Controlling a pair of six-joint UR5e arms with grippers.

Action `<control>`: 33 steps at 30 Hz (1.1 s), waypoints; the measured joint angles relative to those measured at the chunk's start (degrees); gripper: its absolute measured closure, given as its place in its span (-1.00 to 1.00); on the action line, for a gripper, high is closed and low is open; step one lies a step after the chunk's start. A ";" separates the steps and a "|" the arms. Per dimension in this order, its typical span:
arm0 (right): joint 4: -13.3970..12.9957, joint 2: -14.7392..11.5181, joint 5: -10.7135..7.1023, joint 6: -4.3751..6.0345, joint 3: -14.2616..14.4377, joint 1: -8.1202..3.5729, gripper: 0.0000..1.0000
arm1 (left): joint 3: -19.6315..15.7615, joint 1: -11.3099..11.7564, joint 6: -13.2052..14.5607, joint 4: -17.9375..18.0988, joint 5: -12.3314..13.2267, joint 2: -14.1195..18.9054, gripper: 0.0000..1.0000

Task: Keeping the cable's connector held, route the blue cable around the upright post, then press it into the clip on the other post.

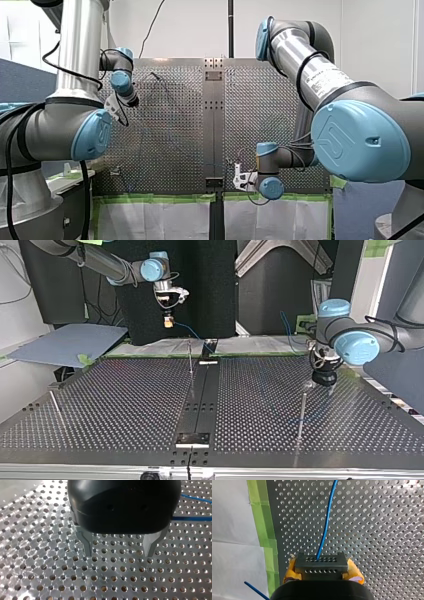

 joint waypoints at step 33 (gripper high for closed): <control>-0.21 0.07 -0.26 0.09 0.02 0.02 1.00 | 0.00 -1.25 16.35 -4.52 -0.88 4.92 -1.00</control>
